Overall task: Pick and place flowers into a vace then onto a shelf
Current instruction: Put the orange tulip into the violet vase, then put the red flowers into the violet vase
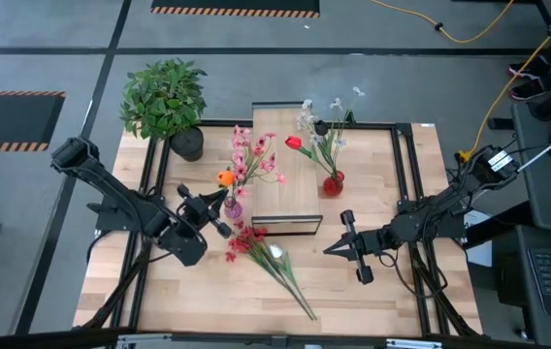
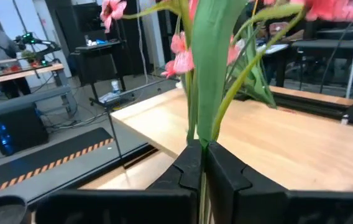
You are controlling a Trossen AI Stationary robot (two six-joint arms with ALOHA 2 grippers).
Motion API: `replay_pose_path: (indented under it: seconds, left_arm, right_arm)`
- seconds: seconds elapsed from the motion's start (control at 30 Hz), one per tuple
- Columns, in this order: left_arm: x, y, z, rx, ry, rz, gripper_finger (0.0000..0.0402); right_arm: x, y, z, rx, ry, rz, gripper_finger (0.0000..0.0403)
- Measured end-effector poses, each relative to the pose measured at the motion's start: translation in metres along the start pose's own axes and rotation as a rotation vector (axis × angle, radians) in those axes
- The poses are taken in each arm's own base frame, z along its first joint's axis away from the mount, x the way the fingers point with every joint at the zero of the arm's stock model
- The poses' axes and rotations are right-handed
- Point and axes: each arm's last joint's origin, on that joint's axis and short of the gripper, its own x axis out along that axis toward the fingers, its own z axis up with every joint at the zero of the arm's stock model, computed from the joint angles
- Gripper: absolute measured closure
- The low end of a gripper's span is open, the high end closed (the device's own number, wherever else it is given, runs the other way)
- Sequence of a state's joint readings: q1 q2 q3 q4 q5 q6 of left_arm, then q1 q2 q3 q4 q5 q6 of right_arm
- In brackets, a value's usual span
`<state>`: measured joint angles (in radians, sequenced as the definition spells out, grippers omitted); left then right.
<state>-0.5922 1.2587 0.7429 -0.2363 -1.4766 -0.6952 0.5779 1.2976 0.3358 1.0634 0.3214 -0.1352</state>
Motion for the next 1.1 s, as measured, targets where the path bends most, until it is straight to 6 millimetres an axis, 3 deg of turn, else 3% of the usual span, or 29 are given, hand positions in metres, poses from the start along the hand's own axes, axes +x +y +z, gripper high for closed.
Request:
replay_pose_path:
  seconds: [0.37, 0.67, 1.1]
  left_arm:
    - [0.008, -0.008, -0.026, -0.011, 0.003, 0.047, 0.0378]
    - [0.023, -0.012, -0.037, -0.021, 0.045, 0.077, 0.0336]
    - [0.009, -0.013, -0.037, 0.013, 0.076, -0.002, 0.0267]
  right_arm:
    - [0.0, 0.0, 0.0, 0.0, 0.0, 0.0, 0.0395]
    - [0.0, 0.0, 0.0, 0.0, 0.0, 0.0, 0.0395]
    - [0.0, 0.0, 0.0, 0.001, 0.0, 0.0, 0.0395]
